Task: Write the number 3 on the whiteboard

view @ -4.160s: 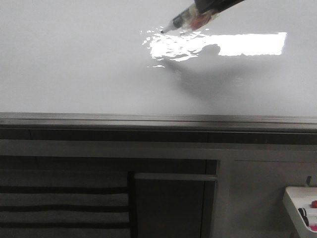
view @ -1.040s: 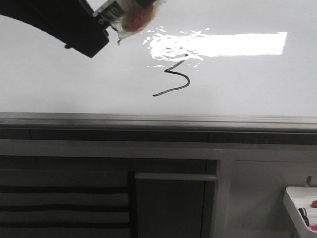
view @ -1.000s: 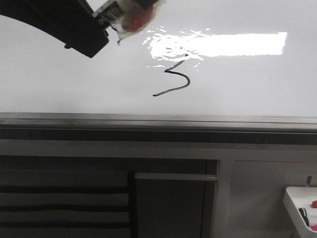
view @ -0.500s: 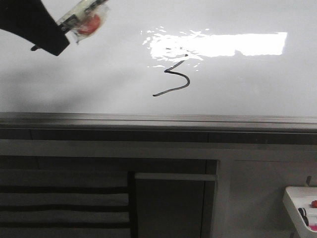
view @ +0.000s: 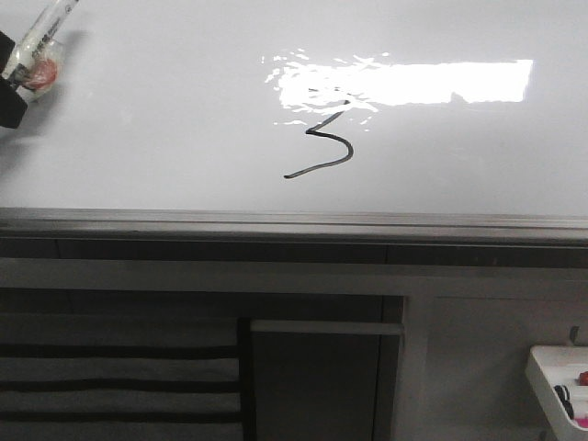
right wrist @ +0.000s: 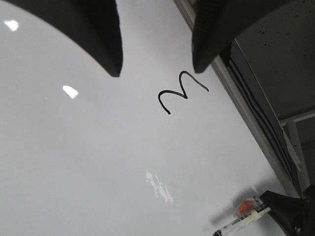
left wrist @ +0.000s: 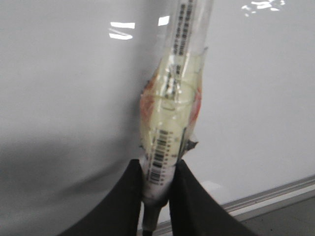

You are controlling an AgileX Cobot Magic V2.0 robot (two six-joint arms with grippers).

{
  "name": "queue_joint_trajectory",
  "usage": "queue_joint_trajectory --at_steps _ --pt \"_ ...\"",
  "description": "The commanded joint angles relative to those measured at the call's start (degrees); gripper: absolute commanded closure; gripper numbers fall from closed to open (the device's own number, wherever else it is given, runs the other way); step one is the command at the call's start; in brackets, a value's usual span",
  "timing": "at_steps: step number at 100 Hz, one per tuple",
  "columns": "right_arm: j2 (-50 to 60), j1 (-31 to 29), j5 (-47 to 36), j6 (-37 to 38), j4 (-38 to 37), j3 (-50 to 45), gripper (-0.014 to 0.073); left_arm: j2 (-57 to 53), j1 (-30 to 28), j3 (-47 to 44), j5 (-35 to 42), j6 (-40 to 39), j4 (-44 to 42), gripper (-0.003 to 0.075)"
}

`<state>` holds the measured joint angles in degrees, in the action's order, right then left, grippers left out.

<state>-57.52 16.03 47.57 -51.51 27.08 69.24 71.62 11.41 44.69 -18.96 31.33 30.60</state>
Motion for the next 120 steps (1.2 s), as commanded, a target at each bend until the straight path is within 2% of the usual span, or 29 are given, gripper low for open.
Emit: queue_joint_trajectory --at_steps 1,36,45,69,78,90,100,107,120 --pt "0.4 -0.43 -3.05 0.16 1.14 1.61 0.0304 -0.03 -0.29 1.34 4.0 -1.19 1.55 0.0685" --pt "0.4 -0.43 -2.71 0.64 1.14 1.61 0.0304 1.89 -0.39 1.34 5.43 -1.7 2.03 0.0671" --pt "0.4 -0.43 -2.71 0.64 1.14 1.61 0.0304 1.89 -0.39 1.34 5.43 -1.7 1.42 0.0603" --pt "0.4 -0.43 -2.71 1.4 1.14 1.61 0.0304 1.89 -0.39 1.34 5.41 -1.7 0.43 0.0327" --pt "0.4 -0.43 -2.71 3.21 1.14 1.61 0.0304 1.89 -0.39 1.34 5.41 -1.7 0.43 0.0271" --pt "0.79 -1.29 -2.41 11.89 -3.44 1.61 0.0304 -0.39 -0.39 1.59 4.15 -1.7 -0.64 0.0267" --pt "2.46 -3.77 -0.95 27.85 -11.33 1.61 0.0308 -5.3 -0.39 2.59 -0.58 -1.7 -3.85 0.0267" --pt "3.95 -5.9 0.99 34.15 -14.49 1.07 0.0312 -9.94 -0.39 3.0 -4.16 -1.7 -5.5 0.0267" --pt "8.99 -9.03 -0.75 37.58 -15.18 -3.81 0.0312 -19.05 -0.39 3.0 -9.72 -1.7 -7.26 0.0267"
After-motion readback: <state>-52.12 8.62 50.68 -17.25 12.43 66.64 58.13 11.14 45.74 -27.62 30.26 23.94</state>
